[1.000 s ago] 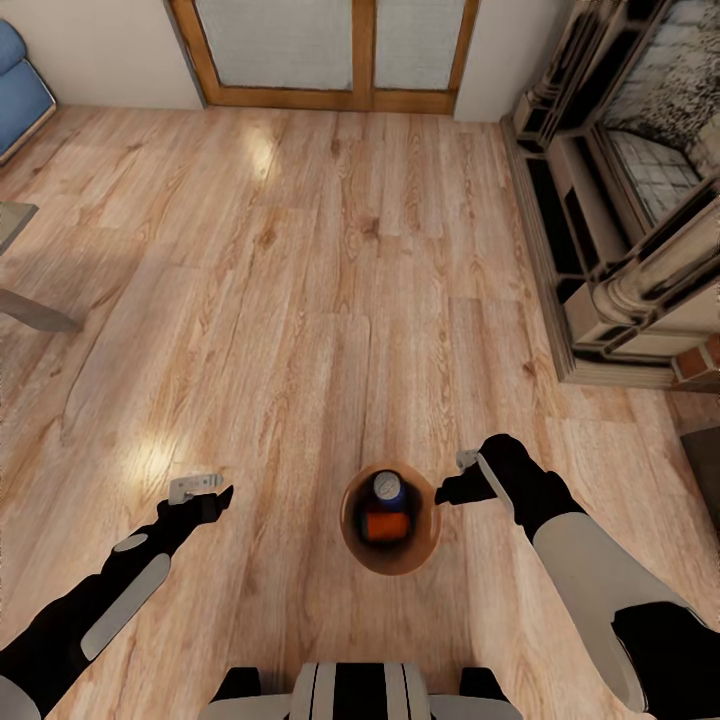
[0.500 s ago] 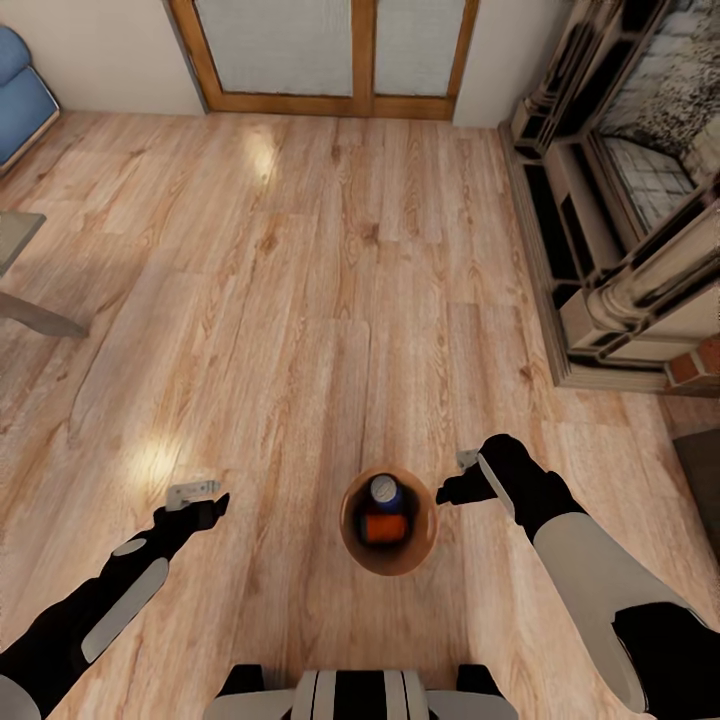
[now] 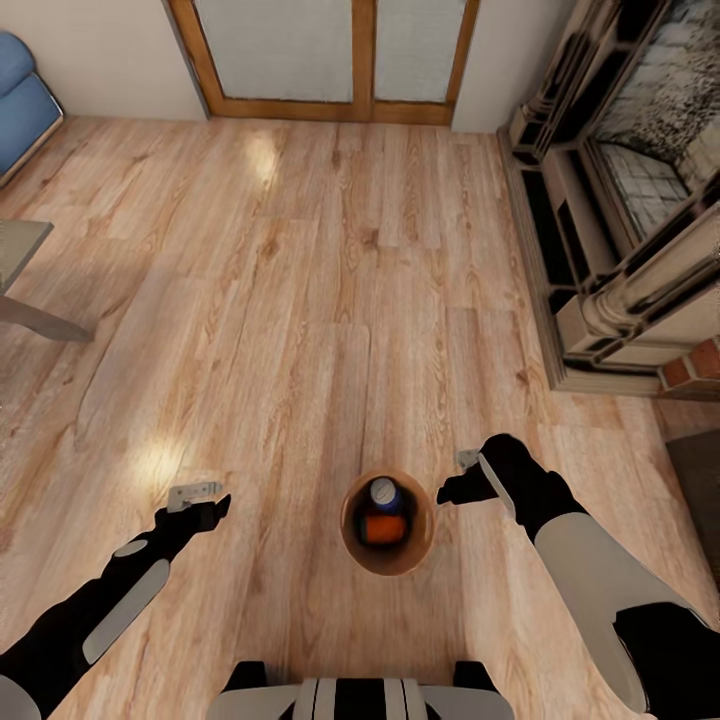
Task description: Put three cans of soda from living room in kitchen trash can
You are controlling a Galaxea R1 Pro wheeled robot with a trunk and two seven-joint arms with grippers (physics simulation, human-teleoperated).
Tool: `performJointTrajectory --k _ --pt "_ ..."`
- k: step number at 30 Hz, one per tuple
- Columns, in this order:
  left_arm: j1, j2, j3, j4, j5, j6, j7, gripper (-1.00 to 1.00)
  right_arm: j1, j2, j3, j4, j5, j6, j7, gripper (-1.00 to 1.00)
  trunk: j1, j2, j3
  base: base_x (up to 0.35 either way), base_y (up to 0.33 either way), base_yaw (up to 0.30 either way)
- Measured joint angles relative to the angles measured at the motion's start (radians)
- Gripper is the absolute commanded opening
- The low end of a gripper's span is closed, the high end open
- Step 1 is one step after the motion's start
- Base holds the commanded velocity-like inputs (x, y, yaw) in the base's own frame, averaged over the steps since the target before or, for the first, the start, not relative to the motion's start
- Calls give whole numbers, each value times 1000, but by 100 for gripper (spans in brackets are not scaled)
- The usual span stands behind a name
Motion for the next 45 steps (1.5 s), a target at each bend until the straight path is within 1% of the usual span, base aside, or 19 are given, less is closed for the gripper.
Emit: performJointTrajectory --k 12,19,20,22,24,28,29,30,32,34,35,38,39,40,41,43,45 --pt "0 0 -3 0 0 0 0 100 2 -2 0 -22 0 0 1 100 -46 84 38 0 0 0" --pt "0 -1 -3 12 0 0 -1 100 8 -3 3 -138 0 0 10 100 -73 133 60 0 0 0" --pt "0 -1 -3 27 0 0 -2 100 17 -14 4 -207 1 0 14 100 -77 140 63 0 0 0" --pt "0 -1 -3 31 0 0 -2 100 27 -27 4 -245 2 0 15 100 -84 154 69 0 0 0" --pt "0 -1 -4 38 0 -1 -2 100 76 -56 3 -356 6 0 19 100 -92 168 75 0 0 0" --pt "0 -3 -12 41 0 -13 -2 100 130 -65 1 -465 9 0 20 100 -107 196 88 0 0 0" --pt "0 -4 -23 46 0 -17 -2 100 162 -68 0 -524 9 0 19 100 -111 203 91 0 0 0" --pt "0 -5 -40 66 1 -25 -2 100 212 -70 -2 -608 9 0 19 100 -115 210 94 0 0 0" --pt "0 -6 -48 79 2 -29 -2 100 244 -71 -14 -656 12 0 19 100 -123 224 100 0 0 0" --pt "0 -6 -53 88 2 -33 -2 100 270 -71 -42 -690 13 0 19 100 -130 238 107 0 0 0" --pt "0 -6 -56 93 2 -35 -2 100 290 -71 -77 -713 15 0 18 100 -134 245 110 0 0 0" --pt "0 -6 -58 98 2 -36 -2 100 318 -72 -126 -734 14 0 19 100 -146 266 122 0 0 0" --pt "0 -6 -59 100 3 -37 -2 100 337 -73 -147 -742 14 0 20 100 -150 273 126 0 0 0" --pt "0 -6 -60 102 2 -38 -2 100 363 -79 -161 -749 12 0 21 100 -153 280 131 0 0 0" --pt "0 -6 -61 104 1 -39 -2 100 409 -94 -172 -775 10 0 23 100 -157 287 135 0 0 0" --pt "0 -6 -66 106 1 -39 -2 100 446 -107 -177 -809 6 0 31 100 -165 301 145 0 0 0" --pt "0 -6 -82 107 1 -44 -17 100 528 -135 -183 -872 7 0 71 100 -173 315 154 0 0 0"
